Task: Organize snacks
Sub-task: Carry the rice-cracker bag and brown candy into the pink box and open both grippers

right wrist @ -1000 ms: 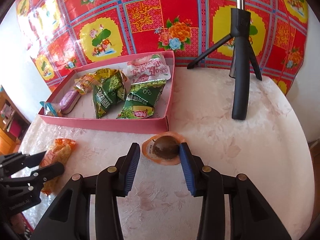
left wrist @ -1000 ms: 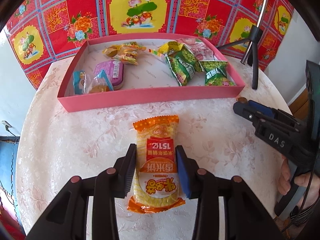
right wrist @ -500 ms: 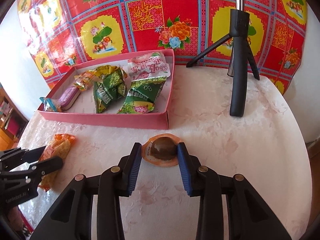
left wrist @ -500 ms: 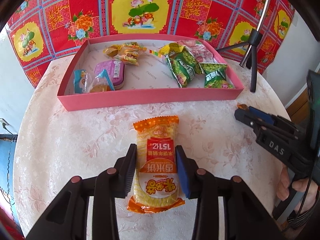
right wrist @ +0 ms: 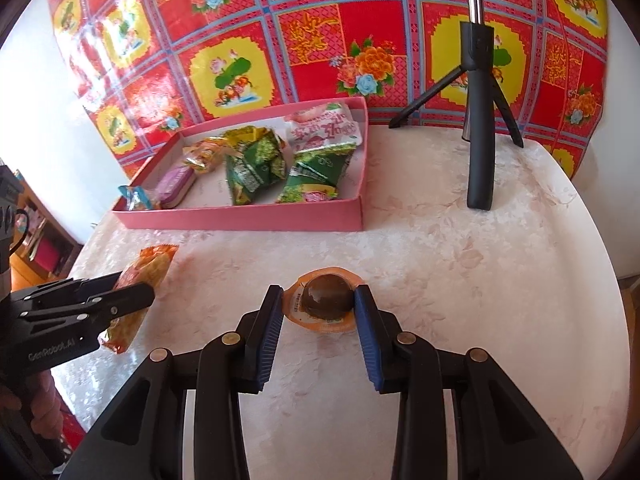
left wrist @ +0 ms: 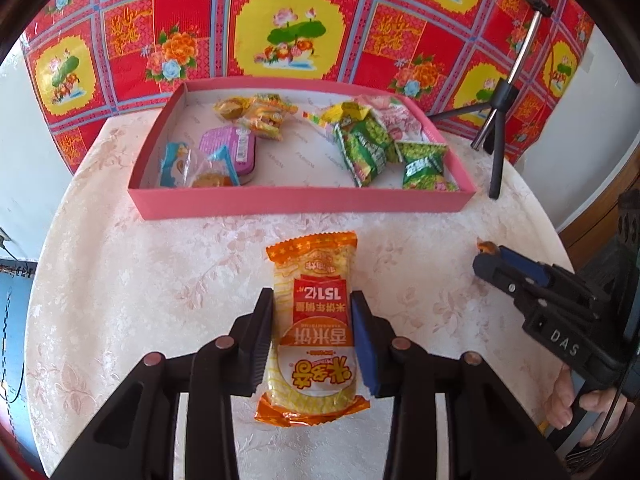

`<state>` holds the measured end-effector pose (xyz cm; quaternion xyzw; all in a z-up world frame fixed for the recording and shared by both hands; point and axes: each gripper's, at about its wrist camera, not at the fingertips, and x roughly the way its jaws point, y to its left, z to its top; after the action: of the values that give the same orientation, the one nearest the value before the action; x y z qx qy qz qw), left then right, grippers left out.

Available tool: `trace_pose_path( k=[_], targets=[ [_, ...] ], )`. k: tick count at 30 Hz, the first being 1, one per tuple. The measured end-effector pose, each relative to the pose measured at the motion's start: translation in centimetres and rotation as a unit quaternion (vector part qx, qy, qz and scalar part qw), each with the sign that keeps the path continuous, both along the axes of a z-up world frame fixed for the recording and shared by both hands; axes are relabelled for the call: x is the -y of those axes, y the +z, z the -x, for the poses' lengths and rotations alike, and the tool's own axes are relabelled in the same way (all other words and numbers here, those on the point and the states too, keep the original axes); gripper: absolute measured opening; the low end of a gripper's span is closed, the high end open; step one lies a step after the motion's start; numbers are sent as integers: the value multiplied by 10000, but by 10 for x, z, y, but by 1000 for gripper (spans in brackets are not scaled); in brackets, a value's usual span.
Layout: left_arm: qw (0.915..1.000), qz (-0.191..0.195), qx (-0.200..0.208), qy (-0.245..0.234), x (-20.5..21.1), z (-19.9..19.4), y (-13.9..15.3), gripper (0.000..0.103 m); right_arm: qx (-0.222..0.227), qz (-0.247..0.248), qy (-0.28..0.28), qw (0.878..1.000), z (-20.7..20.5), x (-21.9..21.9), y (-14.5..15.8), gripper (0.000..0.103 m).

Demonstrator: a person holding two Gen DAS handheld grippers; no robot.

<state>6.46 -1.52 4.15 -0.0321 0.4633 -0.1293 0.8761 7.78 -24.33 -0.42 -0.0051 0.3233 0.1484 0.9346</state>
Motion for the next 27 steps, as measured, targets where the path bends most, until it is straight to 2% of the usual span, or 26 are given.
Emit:
trace_pose_path(
  k=[14,27],
  targets=[
    [9992,45,380,59,-7,-20,35,39,219,-45,272,9994,-2,-18,26,37],
    [9987,-24,506,68,0,-59,42,39,387,-56,308,9988,-32,-34,45,37]
  ],
)
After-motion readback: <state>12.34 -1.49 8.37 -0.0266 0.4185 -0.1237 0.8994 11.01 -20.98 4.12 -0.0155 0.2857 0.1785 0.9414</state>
